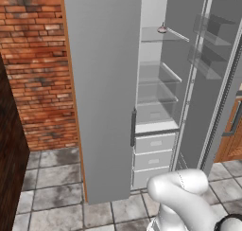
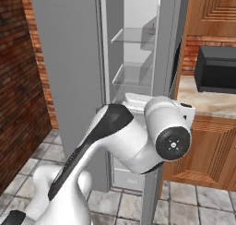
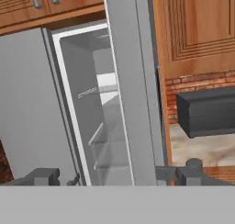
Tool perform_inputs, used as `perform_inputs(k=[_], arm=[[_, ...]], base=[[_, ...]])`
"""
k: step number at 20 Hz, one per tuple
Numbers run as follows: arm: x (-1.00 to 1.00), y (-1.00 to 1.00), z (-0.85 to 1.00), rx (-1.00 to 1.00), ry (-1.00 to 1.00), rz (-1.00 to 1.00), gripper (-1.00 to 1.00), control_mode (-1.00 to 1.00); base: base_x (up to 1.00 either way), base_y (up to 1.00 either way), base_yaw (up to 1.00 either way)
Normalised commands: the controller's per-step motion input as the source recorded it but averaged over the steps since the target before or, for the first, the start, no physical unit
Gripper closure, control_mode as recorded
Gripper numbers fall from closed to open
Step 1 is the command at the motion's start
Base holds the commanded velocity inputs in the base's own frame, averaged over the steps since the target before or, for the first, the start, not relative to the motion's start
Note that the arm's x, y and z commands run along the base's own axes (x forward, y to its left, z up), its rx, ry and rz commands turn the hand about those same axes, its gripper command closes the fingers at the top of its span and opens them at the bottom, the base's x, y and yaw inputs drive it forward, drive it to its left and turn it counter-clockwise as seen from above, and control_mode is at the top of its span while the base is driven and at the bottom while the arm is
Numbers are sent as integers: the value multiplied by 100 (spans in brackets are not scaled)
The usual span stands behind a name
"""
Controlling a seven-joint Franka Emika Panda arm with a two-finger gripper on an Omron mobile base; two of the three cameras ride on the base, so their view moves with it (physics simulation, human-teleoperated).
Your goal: There's a fish in the fridge that needs to be moved to the freezer for freezing. Pick up the fish from the fridge, place it on any shelf in the freezer, and close the fridge and freezer doors when done.
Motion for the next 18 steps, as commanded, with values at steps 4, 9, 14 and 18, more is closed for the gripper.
perform_inputs(k=[4, 9, 14, 18], arm=[[20, -67, -16, 13, -30, 21, -100, -100], [43, -61, -32, 9, -17, 17, -100, -100], [64, -52, -36, 12, -7, 30, -100, -100], [26, -39, -63, 4, -4, 32, -100, -100]], base=[[0, 0, 0], [0, 0, 0], [0, 0, 0], [0, 0, 0]])
